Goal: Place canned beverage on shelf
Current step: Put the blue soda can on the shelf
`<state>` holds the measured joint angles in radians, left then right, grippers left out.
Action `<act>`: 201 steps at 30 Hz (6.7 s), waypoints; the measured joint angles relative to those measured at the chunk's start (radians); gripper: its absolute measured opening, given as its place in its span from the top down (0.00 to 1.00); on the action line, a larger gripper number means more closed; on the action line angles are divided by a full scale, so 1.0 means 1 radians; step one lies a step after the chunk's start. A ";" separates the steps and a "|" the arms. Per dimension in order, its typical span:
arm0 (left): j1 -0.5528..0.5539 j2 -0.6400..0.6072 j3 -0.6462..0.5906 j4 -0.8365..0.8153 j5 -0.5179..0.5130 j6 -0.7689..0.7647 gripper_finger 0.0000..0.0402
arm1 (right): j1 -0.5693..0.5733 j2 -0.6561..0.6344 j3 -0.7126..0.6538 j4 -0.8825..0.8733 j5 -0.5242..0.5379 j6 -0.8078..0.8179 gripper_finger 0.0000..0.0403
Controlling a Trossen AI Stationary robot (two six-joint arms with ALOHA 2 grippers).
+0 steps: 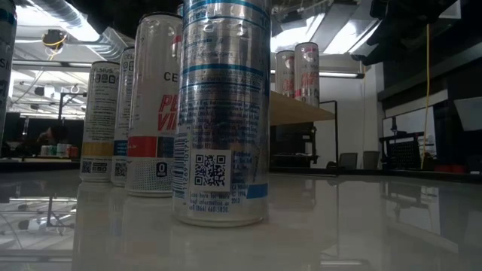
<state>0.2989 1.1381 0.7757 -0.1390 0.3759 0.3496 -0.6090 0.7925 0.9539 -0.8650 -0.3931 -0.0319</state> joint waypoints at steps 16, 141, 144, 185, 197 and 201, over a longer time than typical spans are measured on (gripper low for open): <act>0.000 0.001 0.000 -0.005 -0.071 -0.006 0.24 | 0.000 0.000 0.000 0.000 0.000 0.000 0.24; -0.308 0.074 0.011 -0.040 -0.943 -0.860 0.42 | 0.000 0.000 0.000 0.000 0.000 0.000 0.24; -0.313 0.074 0.011 -0.031 -0.928 -0.831 0.44 | 0.000 0.000 0.000 0.000 0.000 -0.001 0.24; -0.229 0.073 0.011 0.062 -0.341 -0.393 0.31 | 0.000 0.000 0.000 0.000 0.000 0.000 0.24; -0.229 0.073 0.011 0.058 -0.341 -0.393 0.20 | 0.000 0.000 0.000 0.000 0.000 0.000 0.24; -0.230 0.073 0.011 0.058 -0.341 -0.397 0.15 | 0.000 0.000 0.000 0.000 0.000 0.000 0.24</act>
<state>0.0685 1.2110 0.7868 -0.0807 0.0353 -0.0471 -0.6090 0.7925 0.9539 -0.8654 -0.3928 -0.0322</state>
